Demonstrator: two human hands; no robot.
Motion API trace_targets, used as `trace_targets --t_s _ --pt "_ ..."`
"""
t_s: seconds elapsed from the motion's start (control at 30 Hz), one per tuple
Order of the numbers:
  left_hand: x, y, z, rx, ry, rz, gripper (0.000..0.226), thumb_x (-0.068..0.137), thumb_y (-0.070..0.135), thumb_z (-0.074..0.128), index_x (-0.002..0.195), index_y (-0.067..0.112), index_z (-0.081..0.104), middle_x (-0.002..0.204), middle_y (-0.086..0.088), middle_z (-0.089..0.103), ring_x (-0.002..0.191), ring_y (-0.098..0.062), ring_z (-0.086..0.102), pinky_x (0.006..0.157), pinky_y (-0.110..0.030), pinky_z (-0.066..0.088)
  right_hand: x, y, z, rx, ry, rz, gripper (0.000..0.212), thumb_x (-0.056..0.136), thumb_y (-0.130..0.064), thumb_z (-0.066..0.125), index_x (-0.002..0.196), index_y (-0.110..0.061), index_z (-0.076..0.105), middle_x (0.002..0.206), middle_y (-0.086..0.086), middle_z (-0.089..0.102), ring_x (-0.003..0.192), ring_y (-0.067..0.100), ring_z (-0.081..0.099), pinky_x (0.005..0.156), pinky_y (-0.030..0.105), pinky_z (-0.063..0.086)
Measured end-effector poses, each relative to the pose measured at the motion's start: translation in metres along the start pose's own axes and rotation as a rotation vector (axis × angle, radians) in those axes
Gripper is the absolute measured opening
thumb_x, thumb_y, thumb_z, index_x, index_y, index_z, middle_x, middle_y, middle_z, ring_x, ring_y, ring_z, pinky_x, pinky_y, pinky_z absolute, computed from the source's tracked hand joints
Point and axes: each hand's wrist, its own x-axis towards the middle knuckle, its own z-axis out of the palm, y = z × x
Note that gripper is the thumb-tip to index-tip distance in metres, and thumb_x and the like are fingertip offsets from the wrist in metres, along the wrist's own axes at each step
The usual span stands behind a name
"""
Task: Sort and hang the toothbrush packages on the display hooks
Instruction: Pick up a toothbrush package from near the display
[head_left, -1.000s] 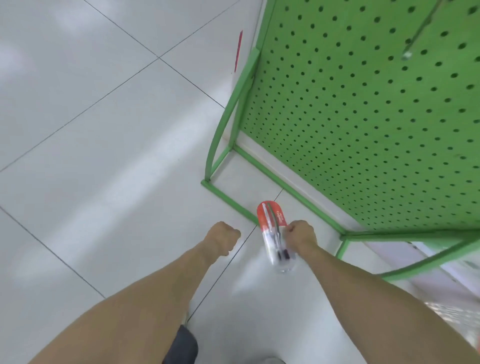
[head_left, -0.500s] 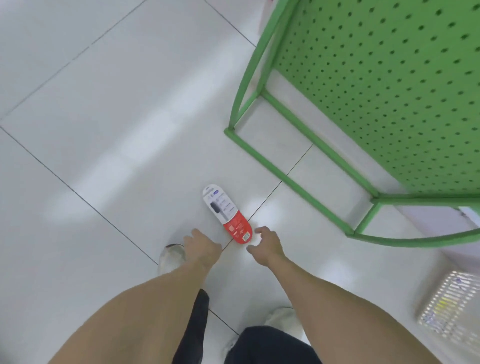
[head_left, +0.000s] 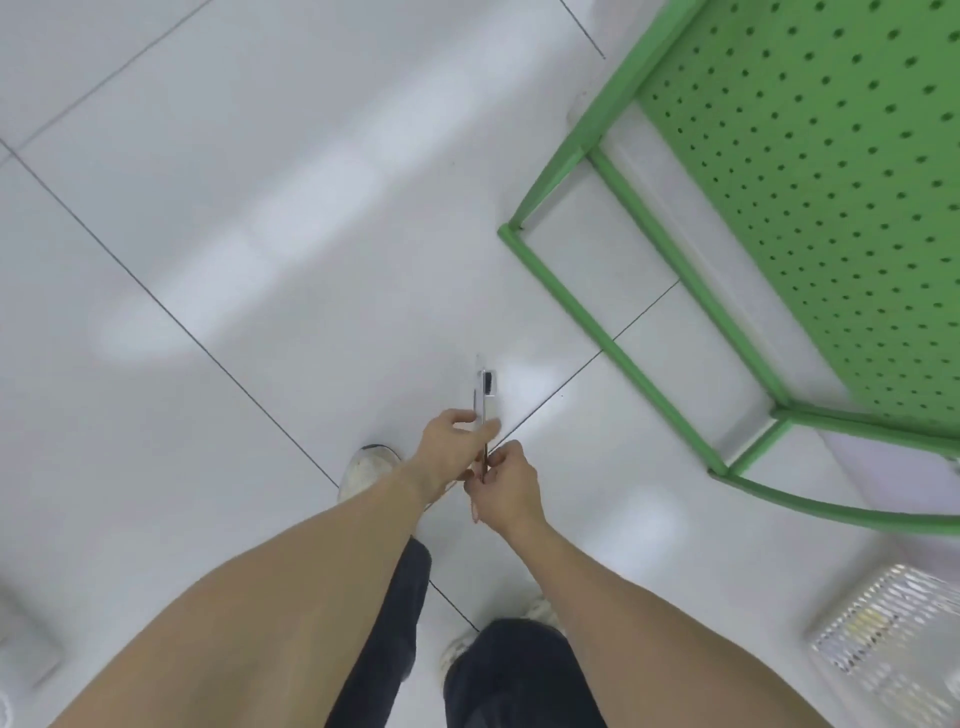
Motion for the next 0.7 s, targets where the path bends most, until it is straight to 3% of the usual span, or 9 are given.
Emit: trace_targets --t_s 0.13,0.23,0.3,0.37,0.43,0.53,0.6,0.7 --pt "-0.125 0.019 -0.006 0.237 -0.014 0.06 0.01 0.095 0.016 0.057 0.097 0.006 0.059 0.084 -0.017 0.067 0.072 -0.036 0.069 0.072 -0.046 0.062 -0.14 -0.026 -0.042 -0.031 -0.048 0.016 0.032 0.082 -0.02 0.069 0.098 -0.018 0.042 0.086 0.006 0.068 0.075 0.027 0.069 0.066 0.036 0.056" --pt "-0.237 0.042 -0.009 0.464 0.034 0.134 0.027 0.098 0.013 0.047 0.071 0.008 0.05 0.066 -0.006 0.054 0.06 -0.024 0.053 0.056 -0.028 0.044 -0.248 -0.046 -0.08 -0.014 -0.062 0.003 0.044 0.076 -0.041 0.076 0.1 -0.021 0.044 0.088 -0.002 0.069 0.08 0.02 0.069 0.071 0.033 0.056" --pt "-0.307 0.058 -0.01 0.469 -0.001 0.171 0.031 0.094 0.007 0.047 0.063 0.012 0.042 0.057 0.0 0.043 0.052 -0.017 0.041 0.048 -0.025 0.034 -0.311 -0.059 -0.111 0.073 -0.048 0.011 0.043 0.077 -0.045 0.079 0.1 -0.019 0.052 0.087 -0.006 0.067 0.085 0.016 0.068 0.076 0.029 0.056" --pt "-0.367 0.072 -0.009 0.471 -0.023 0.195 0.025 0.088 0.007 0.051 0.065 0.011 0.043 0.058 -0.001 0.044 0.054 -0.017 0.041 0.048 -0.023 0.037 -0.363 -0.069 -0.146 0.169 -0.001 -0.015 0.034 0.077 -0.042 0.082 0.089 -0.02 0.059 0.086 -0.006 0.065 0.084 0.015 0.067 0.078 0.024 0.055" --pt "-0.421 0.088 -0.005 0.47 -0.037 0.258 0.027 0.088 0.025 0.054 0.067 0.009 0.049 0.061 0.0 0.05 0.057 -0.016 0.046 0.05 -0.019 0.039 -0.406 -0.074 -0.18 0.265 0.076 -0.059 0.031 0.076 -0.04 0.085 0.083 -0.022 0.06 0.089 -0.004 0.068 0.082 0.011 0.067 0.074 0.019 0.052" --pt "-0.485 0.108 0.004 0.451 -0.071 0.361 0.055 0.081 0.051 0.051 0.08 -0.004 0.06 0.07 -0.008 0.06 0.063 -0.022 0.053 0.063 -0.032 0.048 -0.453 -0.083 -0.232 0.448 0.141 -0.142 0.029 0.079 -0.022 0.084 0.092 -0.021 0.059 0.093 -0.005 0.067 0.088 0.014 0.066 0.072 0.015 0.051" --pt "-0.518 0.117 0.012 0.456 -0.097 0.403 0.05 0.088 0.047 0.058 0.089 -0.002 0.066 0.082 -0.016 0.07 0.073 -0.032 0.065 0.072 -0.039 0.056 -0.48 -0.086 -0.265 0.534 0.162 -0.218 0.038 0.08 -0.015 0.085 0.103 -0.022 0.056 0.101 -0.005 0.065 0.094 0.015 0.066 0.073 0.014 0.051" --pt "-0.557 0.132 0.029 0.433 -0.134 0.443 0.027 0.095 0.029 0.064 0.096 0.003 0.071 0.094 -0.014 0.075 0.087 -0.029 0.073 0.083 -0.043 0.059 -0.512 -0.093 -0.308 0.635 0.184 -0.316 0.051 0.08 -0.014 0.085 0.119 -0.023 0.053 0.113 -0.009 0.063 0.103 0.012 0.065 0.073 0.015 0.052"
